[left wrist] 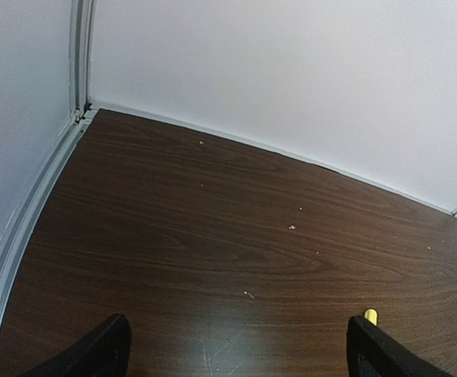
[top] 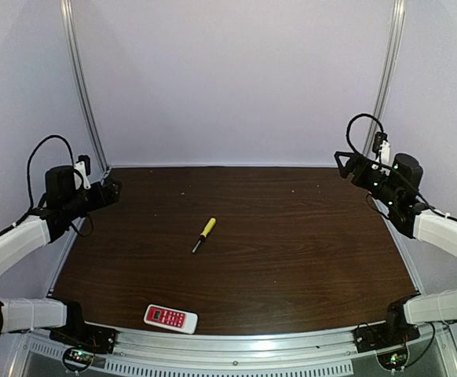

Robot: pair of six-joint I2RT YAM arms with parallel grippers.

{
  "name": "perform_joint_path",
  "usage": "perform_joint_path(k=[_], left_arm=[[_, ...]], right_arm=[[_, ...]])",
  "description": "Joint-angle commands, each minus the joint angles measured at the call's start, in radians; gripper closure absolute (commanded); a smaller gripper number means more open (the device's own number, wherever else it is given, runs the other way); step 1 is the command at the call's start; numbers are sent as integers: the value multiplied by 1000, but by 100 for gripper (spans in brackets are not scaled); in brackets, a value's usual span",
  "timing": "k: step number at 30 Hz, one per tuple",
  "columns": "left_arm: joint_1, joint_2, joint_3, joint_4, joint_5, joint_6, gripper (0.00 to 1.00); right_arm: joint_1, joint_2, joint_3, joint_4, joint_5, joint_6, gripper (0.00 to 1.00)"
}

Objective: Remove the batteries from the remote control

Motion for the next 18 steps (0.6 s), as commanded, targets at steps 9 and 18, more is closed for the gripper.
perform_joint_path(k=[9,18], left_arm=[[-123,29,32,0,-28,85,3],[-186,64,24,-13,-51,90,3]], right_arm=[[56,124,138,-124,-136,-35,0],[318,263,283,-314,-20,-278,0]])
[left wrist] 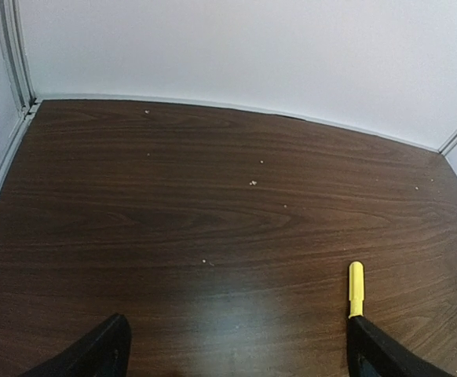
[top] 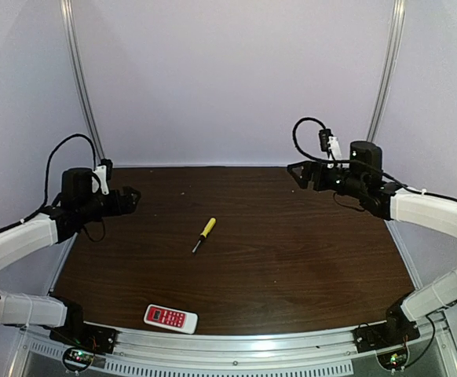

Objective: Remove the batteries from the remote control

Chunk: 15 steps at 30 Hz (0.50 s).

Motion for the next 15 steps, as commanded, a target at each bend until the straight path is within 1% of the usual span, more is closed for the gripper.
perform_joint_path(k=[1,5,6,11,15], left_arm=[[-25,15,13,5,-23,18,3],[-43,8,-7,5,-35,6,3],[-46,4,-13,-22,-40,2,3],[-50,-22,-43,-28,-55,-9,3],[-50,-33,-51,-23,-103,-10,3]], right_arm=[[118,77,78,-110,27,-155,0],[261,135,97,-143,23,-265,0],[297,146,95,-147,20,-293,0],[459,183,45,-116,9,-400,0],[575,226,22,-102,7,-429,0]])
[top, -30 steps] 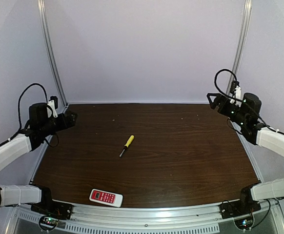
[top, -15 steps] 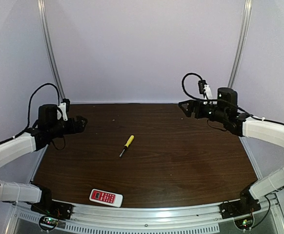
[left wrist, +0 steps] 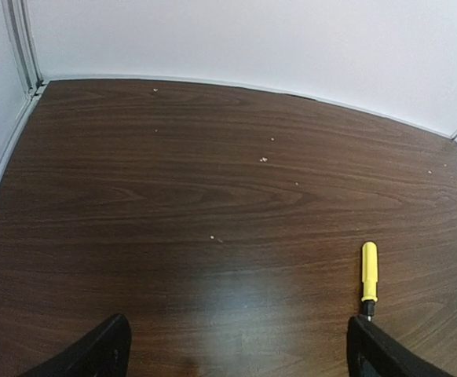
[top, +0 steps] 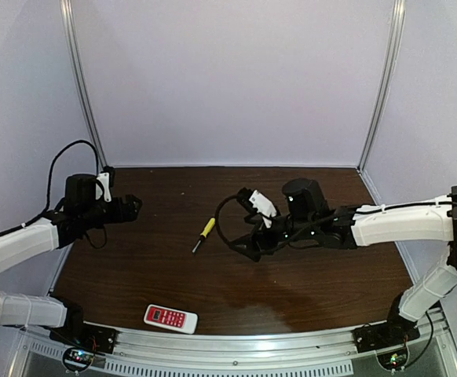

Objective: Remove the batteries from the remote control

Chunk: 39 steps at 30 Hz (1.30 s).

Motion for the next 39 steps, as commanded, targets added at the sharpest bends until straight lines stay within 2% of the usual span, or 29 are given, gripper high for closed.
perform_joint_path(k=[1,7,16,30,39], left_arm=[[-4,-26,-17,8,-55,-7,3],[-4,-58,-25,-4,-97,-2,3],[-4,-102,-38,-14,-137,-5,3],[-5,-98,-41,-15,-148,-8,2],[-4,-101,-41,-16,-144,-11,2]], right_arm=[[113,48,-33,13,-4,-80,0],[253,152,-11,34,13,-91,0],[387,309,95,39,67,-87,0],[440,489,219,0,119,-53,0],[458,528,238,10,114,-41,0]])
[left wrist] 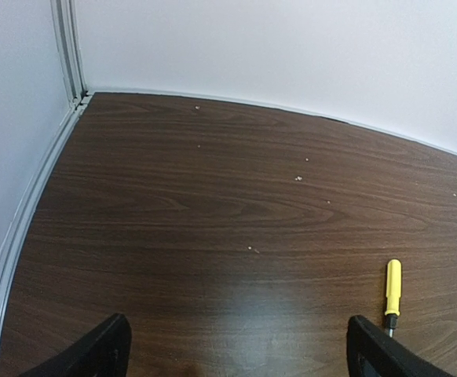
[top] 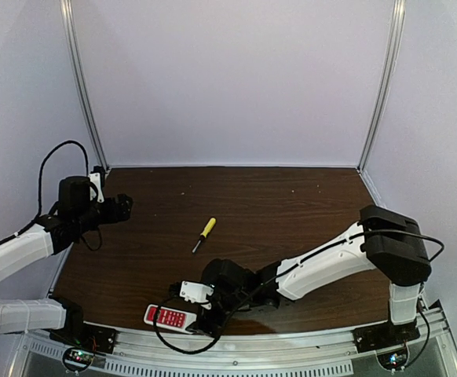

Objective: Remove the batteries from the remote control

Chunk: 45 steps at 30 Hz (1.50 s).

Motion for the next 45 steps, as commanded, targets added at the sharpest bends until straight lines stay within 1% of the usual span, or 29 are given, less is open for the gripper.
perform_joint_path(k=[1,5,14,17,27,32,36,39,45], left_arm=[[-4,-7,-9,12,-7,-7,2],[-4,-8,-8,12,-7,-7,3],[-4,-5,-8,11,-6,-9,2],[-4,-3,-8,13,-6,-9,3],[-4,2,-9,15,-6,-9,3],[-4,4,-9,15,-6,-9,3],[-4,8,-8,16,-8,-9,2],[-4,9,-7,16,-9,-9,3],[-4,7,-7,14,-8,-9,3]], right_arm=[[18,32,30,-14,25,14,0],[35,51,54,-38,38,15,0],[51,72,56,-14,55,79,2],[65,66,56,-3,63,104,1],[79,78,68,63,177,185,0],[83,110,85,37,227,187,0],[83,117,78,31,239,189,1],[83,126,75,23,243,189,5],[83,122,63,12,246,183,23]])
